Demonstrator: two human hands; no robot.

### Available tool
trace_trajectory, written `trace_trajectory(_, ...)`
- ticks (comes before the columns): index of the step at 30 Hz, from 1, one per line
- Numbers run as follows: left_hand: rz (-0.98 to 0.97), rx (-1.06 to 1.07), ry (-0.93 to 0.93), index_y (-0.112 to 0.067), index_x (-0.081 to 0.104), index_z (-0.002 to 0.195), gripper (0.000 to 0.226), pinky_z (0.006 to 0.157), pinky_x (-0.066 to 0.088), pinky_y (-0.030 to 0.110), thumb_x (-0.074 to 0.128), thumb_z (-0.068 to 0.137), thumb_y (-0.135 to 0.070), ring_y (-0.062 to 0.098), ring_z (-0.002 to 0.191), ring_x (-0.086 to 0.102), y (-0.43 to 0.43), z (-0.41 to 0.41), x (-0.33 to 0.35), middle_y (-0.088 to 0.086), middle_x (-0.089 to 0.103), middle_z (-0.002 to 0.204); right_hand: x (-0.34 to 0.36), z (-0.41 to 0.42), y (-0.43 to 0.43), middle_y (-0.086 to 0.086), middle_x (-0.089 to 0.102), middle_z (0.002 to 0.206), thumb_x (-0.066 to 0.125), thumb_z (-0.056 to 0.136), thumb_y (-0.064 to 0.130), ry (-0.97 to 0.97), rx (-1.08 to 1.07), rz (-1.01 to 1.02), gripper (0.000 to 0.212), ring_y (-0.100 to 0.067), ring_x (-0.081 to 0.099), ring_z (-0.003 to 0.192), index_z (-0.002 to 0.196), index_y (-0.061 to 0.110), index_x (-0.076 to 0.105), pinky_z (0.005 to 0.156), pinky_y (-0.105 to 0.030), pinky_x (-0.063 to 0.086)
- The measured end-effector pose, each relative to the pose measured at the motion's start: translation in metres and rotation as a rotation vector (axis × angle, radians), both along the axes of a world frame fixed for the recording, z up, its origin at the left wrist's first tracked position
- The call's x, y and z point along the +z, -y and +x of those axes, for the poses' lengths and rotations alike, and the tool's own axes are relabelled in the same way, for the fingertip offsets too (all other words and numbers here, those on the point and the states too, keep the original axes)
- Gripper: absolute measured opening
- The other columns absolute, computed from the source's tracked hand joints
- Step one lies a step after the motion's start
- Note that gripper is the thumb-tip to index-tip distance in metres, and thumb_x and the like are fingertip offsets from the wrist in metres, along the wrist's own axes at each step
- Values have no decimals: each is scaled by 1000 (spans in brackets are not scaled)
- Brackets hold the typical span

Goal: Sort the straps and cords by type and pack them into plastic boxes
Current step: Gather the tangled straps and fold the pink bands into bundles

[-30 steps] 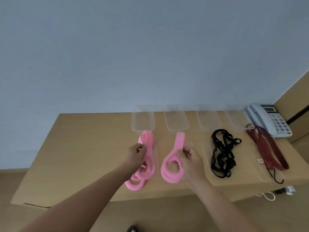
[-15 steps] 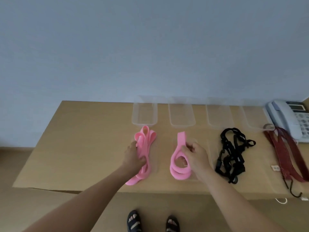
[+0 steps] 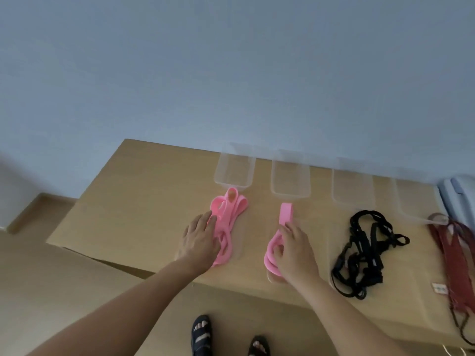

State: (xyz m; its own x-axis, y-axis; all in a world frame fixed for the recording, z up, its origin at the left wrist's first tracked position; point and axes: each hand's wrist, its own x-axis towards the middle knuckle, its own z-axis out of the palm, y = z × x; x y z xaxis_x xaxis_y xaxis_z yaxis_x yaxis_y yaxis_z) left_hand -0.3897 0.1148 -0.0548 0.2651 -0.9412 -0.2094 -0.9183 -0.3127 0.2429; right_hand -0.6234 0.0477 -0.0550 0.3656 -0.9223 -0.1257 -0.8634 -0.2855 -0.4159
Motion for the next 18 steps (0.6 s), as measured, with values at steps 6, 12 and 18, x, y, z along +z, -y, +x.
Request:
trace_trajectory(6, 222, -32, -74, -15, 3, 158, 63, 121, 15, 40, 31, 105, -34, 19, 152, 2, -2, -9, 6, 1, 1, 166, -6, -3, -1, 0, 35, 151, 35, 101, 34, -173, 155, 40, 41, -19, 31, 139, 135, 17, 50, 112, -31, 29)
trace_trajectory(12, 190, -44, -58, -18, 6, 158, 68, 121, 15, 44, 39, 102, -35, 21, 152, 2, 0, -13, 38, 1, 4, 166, 7, 4, 3, -4, 39, 145, 39, 95, 34, -266, 165, 112, 40, -26, 36, 132, 129, 17, 50, 107, -39, 36)
trace_trajectory(18, 41, 21, -141, -20, 24, 154, 66, 118, 23, 40, 52, 97, -37, 21, 148, 18, -44, 11, 72, 2, 21, 161, 52, 61, -9, -5, 48, 134, 40, 93, 40, -204, 320, 5, 41, -29, 45, 124, 125, 15, 51, 90, -37, 43)
